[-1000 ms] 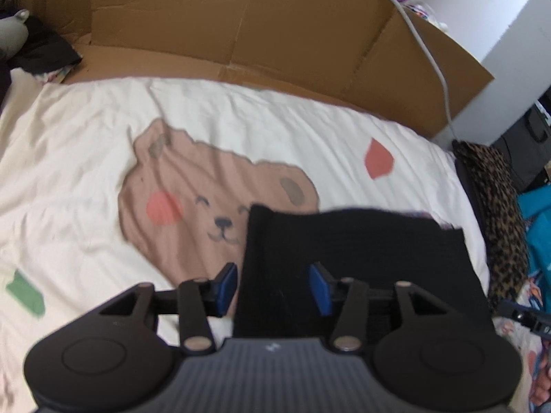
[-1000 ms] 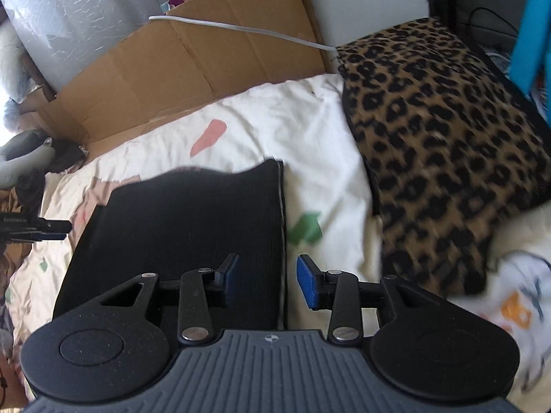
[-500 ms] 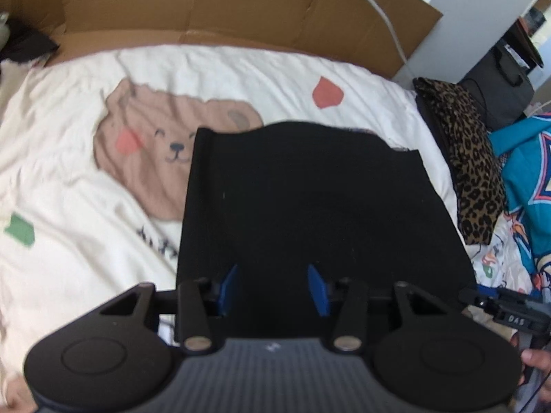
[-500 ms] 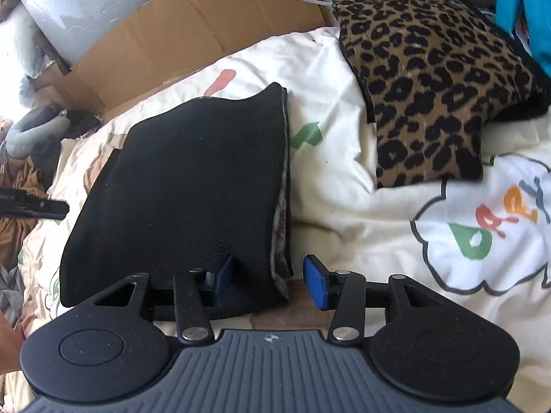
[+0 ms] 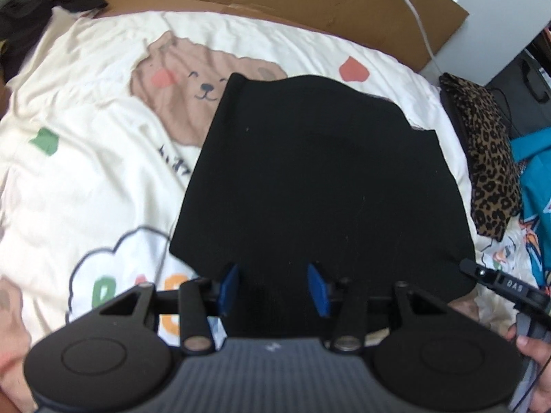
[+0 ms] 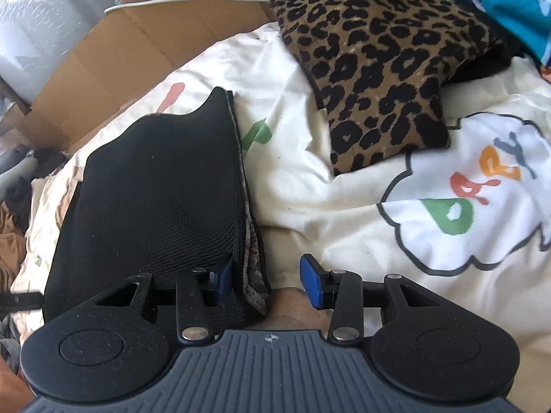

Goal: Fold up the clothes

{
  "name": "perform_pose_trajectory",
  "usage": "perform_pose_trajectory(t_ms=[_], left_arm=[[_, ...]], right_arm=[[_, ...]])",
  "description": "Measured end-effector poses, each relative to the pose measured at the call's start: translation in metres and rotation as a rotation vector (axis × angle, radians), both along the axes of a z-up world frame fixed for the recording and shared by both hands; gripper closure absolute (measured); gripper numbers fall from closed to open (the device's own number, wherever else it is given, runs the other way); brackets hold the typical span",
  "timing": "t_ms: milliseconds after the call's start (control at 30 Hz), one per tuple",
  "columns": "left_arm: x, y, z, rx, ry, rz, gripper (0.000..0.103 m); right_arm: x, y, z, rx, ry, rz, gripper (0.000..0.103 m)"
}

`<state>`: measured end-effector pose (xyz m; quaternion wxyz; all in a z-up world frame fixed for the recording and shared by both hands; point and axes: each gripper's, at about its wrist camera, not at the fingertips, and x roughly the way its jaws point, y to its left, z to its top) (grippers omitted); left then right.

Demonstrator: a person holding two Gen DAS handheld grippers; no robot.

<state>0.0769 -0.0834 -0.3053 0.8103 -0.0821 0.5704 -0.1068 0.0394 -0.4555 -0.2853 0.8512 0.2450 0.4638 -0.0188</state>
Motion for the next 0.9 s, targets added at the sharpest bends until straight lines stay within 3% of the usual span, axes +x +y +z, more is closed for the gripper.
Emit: perform_pose_trajectory(t_ms=[133,300,433,700,800,900], left_arm=[[-0.009,-0.001,0.005,-0.003,-0.011,0.024,0.056],[-0.018,-0.002,0.011,-0.016,-0.034,0.063,0.059],[-0.024,-0.008,0.016,-0.041,-0.070,0.082,0.060],[-0.030,-0.007,0.013,0.028,-0.067,0.118,0.059],[-0.033,-0.006,0.012,0.054,-0.066,0.132,0.053],[-0.035,-0.005,0.011,0.077,-0.068,0.147,0.044]], right_arm=[[-0.004,0.000,0.018,0.010,-0.026,-0.017,0.071],[-0.004,0.019,0.043,0.020,-0.090,0.078,0.083],[0.006,0.030,0.038,0.034,-0.104,0.135,0.083],[0.011,0.032,0.013,0.031,-0.029,0.148,0.081],[0.010,0.028,0.002,0.019,0.006,0.136,0.098],[0.006,0.018,-0.001,0.040,0.013,0.099,0.099]])
